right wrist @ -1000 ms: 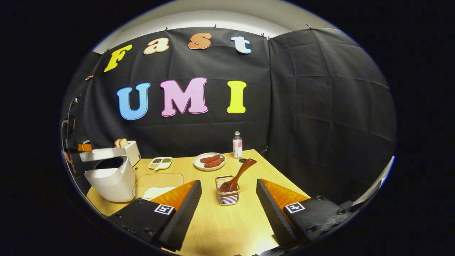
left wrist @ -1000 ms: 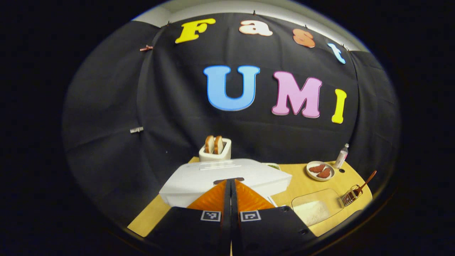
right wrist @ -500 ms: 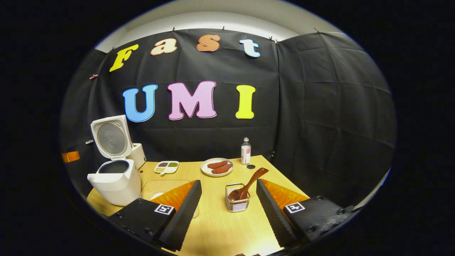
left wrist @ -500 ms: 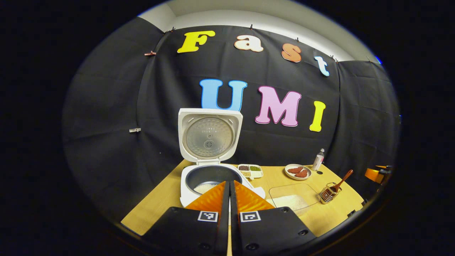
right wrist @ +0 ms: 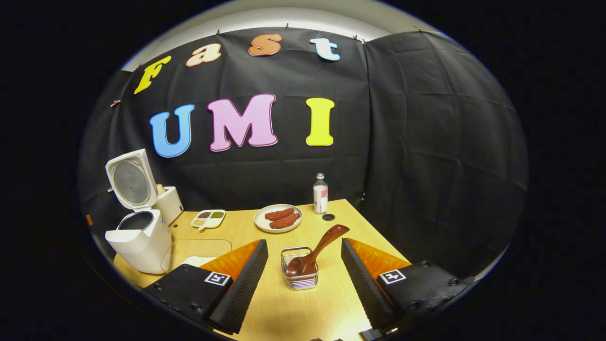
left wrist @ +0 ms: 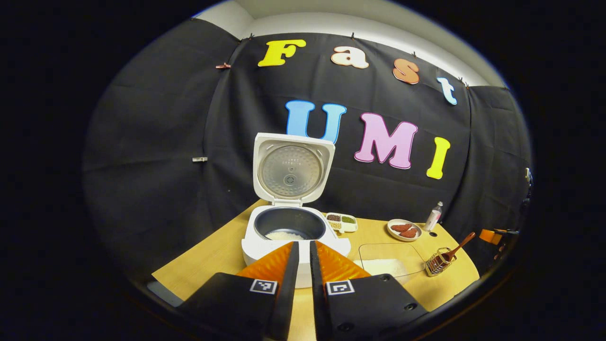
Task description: Close the left gripper, press the button to open the rice cooker; take a wooden spoon from the chopstick holder with the right hand, scoop a spoonful of rice and pour it into the rice cooker, then put the wooden spoon back into the chopstick holder.
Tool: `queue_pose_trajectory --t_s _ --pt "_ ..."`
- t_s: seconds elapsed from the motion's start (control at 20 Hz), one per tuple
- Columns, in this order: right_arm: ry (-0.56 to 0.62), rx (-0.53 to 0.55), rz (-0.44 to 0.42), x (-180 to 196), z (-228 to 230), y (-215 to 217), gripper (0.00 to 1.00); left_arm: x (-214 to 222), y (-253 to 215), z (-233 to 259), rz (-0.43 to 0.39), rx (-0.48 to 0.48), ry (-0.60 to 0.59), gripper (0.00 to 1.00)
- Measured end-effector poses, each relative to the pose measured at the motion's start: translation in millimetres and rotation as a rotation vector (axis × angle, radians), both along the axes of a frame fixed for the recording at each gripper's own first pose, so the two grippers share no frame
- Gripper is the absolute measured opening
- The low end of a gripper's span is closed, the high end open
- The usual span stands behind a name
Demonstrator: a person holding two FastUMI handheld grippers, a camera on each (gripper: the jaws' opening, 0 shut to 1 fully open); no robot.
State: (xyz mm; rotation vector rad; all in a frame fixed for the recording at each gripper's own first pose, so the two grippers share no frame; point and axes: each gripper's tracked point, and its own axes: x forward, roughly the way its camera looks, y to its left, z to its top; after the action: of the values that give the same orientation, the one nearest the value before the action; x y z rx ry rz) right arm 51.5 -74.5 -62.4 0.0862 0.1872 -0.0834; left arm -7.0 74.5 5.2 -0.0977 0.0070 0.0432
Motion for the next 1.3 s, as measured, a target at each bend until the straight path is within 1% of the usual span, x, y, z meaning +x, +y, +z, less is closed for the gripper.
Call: queue_pose_trajectory --t_s 0.05,0.15,0.25,0.35,0.4,0.5,0.6,0.9,0.95,1.1,1.2,1.25,1.3 --pt "0.019 0.010 0.008 5.8 -7.1 -3.9 0.98 -1.1 -7.5 3.3 0.008 -0.007 -0.003 0.24" --pt "0.053 0.023 0.033 21.1 -22.3 -8.6 0.97 -5.2 -25.4 7.5 0.006 -0.016 -0.017 0.32" --pt "0.086 0.011 0.056 37.7 -39.9 -14.6 0.97 -7.8 -44.2 1.9 0.004 -0.005 -0.007 0.53" --pt "0.126 0.019 0.083 53.7 -58.1 -17.5 0.97 -7.9 -61.0 -6.2 0.001 0.023 0.011 0.57" --pt "0.145 0.036 0.095 61.2 -66.2 -18.4 0.97 -8.8 -72.2 -11.3 -0.003 0.038 0.024 0.69" --pt "0.184 0.073 0.114 74.0 -82.4 -18.8 0.97 -8.4 -83.6 -18.1 0.023 0.080 0.041 0.97" --pt "0.211 0.102 0.125 89.6 -95.9 -21.5 0.98 -9.6 -98.6 -24.3 0.038 0.104 0.053 0.99" --pt "0.222 0.183 0.147 126.7 -115.8 -20.4 0.99 -11.5 -135.6 -51.8 0.044 0.137 0.133 0.99" --pt "0.214 0.188 0.149 132.2 -116.0 -19.9 0.99 -11.5 -139.9 -56.1 0.044 0.139 0.148 0.99" --pt "0.192 0.145 0.160 142.7 -119.3 -20.8 0.98 -10.4 -151.3 -73.5 0.047 0.114 0.203 0.99" --pt "0.190 0.151 0.176 144.3 -119.9 -15.3 0.94 -9.5 -160.7 -80.8 0.040 0.091 0.220 0.99" --pt "0.193 0.157 0.178 146.8 -122.1 -13.6 0.86 -8.8 -163.3 -84.3 0.041 0.088 0.230 0.99" --pt "0.197 0.155 0.176 148.7 -122.9 -11.9 0.81 -8.7 -165.8 -89.3 0.041 0.093 0.238 0.99"
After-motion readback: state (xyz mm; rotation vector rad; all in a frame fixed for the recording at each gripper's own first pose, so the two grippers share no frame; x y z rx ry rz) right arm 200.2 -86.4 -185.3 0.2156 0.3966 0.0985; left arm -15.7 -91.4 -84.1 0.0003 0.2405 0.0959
